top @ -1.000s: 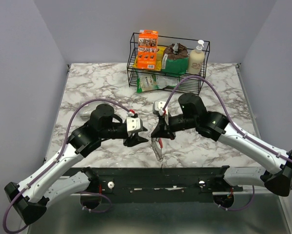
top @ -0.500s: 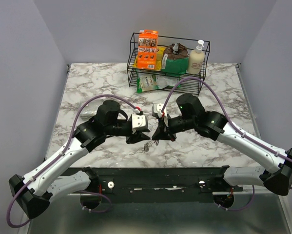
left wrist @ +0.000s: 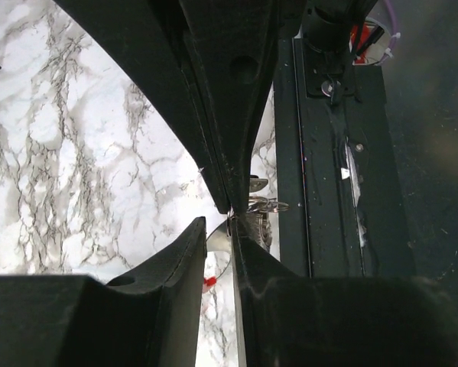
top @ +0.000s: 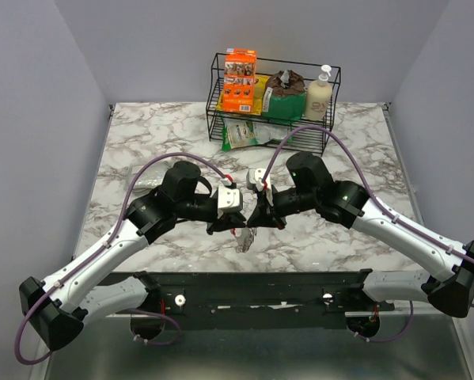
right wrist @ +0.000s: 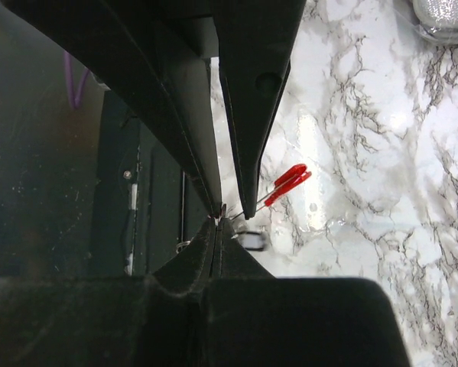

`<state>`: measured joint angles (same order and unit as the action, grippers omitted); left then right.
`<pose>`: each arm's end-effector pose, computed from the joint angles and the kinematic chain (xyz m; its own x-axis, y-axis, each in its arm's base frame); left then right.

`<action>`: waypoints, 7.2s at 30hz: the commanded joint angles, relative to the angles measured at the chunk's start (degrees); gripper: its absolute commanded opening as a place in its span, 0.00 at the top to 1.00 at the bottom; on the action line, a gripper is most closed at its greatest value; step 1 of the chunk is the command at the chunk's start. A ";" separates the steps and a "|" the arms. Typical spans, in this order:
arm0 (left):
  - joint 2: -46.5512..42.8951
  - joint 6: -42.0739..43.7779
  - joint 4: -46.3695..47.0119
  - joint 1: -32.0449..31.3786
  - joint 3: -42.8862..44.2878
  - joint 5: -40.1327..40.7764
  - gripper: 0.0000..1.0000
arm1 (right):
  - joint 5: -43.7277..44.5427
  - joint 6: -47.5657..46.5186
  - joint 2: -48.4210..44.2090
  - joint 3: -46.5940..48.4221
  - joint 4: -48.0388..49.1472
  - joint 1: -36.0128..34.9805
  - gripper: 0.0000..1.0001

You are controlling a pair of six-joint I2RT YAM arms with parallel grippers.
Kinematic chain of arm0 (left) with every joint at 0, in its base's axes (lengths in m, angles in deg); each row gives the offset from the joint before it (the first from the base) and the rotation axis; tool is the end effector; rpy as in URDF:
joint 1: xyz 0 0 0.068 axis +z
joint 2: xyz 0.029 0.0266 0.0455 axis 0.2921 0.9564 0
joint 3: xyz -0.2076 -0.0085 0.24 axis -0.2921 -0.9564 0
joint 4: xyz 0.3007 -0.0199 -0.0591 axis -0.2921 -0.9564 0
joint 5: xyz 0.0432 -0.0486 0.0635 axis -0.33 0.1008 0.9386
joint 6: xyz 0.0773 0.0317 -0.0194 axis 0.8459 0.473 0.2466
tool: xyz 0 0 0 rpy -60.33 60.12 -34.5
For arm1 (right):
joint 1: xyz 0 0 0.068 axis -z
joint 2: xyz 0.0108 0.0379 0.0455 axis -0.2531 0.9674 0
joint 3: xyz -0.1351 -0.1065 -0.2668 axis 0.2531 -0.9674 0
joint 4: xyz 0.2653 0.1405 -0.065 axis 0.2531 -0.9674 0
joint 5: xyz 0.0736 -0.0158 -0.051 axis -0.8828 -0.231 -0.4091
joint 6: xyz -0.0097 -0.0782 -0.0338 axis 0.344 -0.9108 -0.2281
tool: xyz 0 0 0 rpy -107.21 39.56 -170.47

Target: Put the keys on the keyring

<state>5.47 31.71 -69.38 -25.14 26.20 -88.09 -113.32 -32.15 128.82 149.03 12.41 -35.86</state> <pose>0.1550 -0.2104 0.3583 -0.0193 0.3443 -0.9387 0.9998 0.0140 -0.0154 0.1675 0.2761 0.3702 -0.0745 -0.4361 -0.8968 -0.9958 -0.0151 0.0901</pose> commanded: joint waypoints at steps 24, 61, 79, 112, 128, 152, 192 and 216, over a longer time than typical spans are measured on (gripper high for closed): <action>-4.11 -3.68 10.32 -0.23 -3.72 0.64 1.00 | 4.40 1.37 -1.03 1.63 3.06 0.16 0.29; -17.91 -33.31 75.19 -0.23 -33.61 7.50 1.00 | -9.38 12.27 -17.99 -13.14 26.79 8.25 0.39; -16.32 -32.95 76.52 -0.23 -31.94 2.48 1.00 | -17.39 15.96 -11.93 -10.23 28.90 8.42 0.46; -18.52 -30.76 69.31 -0.23 -29.83 1.87 1.00 | -21.79 17.90 -9.38 -9.62 31.45 8.42 0.93; -19.66 -29.17 66.84 -0.23 -29.12 1.87 1.00 | -21.00 15.10 -9.20 -11.46 30.31 8.51 0.99; -19.58 -28.91 65.26 -0.23 -27.81 -0.94 1.00 | -22.49 11.31 -4.63 -11.55 25.92 8.95 0.99; -21.42 -29.70 66.49 -0.23 -30.88 1.34 1.00 | -15.20 9.64 -8.14 -12.08 23.45 8.95 0.31; -19.93 -31.64 70.36 -0.23 -30.53 1.34 1.00 | -23.81 22.03 -8.68 -12.26 37.25 8.42 0.34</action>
<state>-14.16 0.25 -2.04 -25.14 -5.01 -88.35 -134.02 -12.98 119.84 137.38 45.52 -27.23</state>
